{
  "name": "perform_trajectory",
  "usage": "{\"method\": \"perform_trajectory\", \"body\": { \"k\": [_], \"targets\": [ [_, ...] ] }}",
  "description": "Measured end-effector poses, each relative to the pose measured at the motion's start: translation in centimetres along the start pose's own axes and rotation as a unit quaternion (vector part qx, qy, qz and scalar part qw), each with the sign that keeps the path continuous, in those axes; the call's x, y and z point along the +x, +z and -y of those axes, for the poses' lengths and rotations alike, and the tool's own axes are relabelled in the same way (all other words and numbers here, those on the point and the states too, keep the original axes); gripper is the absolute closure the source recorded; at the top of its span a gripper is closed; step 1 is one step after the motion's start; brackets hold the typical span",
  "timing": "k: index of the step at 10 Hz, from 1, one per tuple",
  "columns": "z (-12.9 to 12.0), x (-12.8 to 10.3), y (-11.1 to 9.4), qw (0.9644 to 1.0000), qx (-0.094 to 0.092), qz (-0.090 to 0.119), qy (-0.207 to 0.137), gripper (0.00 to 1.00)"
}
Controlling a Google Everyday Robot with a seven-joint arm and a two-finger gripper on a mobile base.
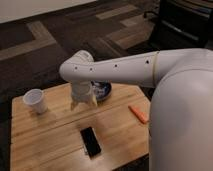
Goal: Drag the ceramic bowl in a circle
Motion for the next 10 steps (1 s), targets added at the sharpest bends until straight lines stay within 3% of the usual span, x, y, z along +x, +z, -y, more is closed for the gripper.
{"method": "perform_trajectory", "body": {
  "k": [5, 10],
  "targets": [
    [0.2, 0.0, 0.0, 1.0000, 0.003, -0.001, 0.002, 0.35],
    [3.6, -1.6, 0.3, 0.9991, 0.030, -0.019, 0.021, 0.35]
  ]
}}
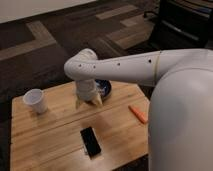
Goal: Drag the ceramic bowl in a circle
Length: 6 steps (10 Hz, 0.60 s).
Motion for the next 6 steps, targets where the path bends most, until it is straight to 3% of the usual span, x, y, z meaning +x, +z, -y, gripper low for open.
{"method": "perform_trajectory", "body": {
  "k": [3, 6],
  "targets": [
    [0.9, -3.0, 0.7, 0.9996, 0.019, -0.004, -0.022, 0.35],
    [-0.6, -6.1, 1.6, 0.9981, 0.024, -0.002, -0.057, 0.35]
  ]
}}
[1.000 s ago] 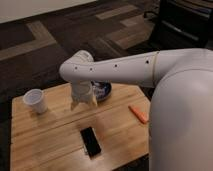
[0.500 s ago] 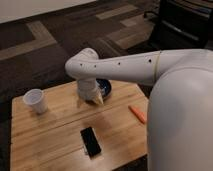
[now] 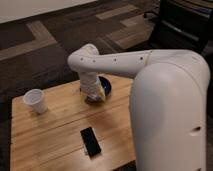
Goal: Drag the ceramic bowl in a circle
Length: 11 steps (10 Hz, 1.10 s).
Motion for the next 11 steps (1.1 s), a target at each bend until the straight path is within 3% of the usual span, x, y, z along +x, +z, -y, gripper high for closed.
{"method": "perform_trajectory", "body": {
  "k": [6, 11],
  "targets": [
    [-3.6, -6.2, 1.4, 0.9974, -0.001, 0.000, -0.072, 0.35],
    [-4.0, -10.6, 1.0, 0.9935, 0.001, 0.013, -0.113, 0.35]
  ]
}}
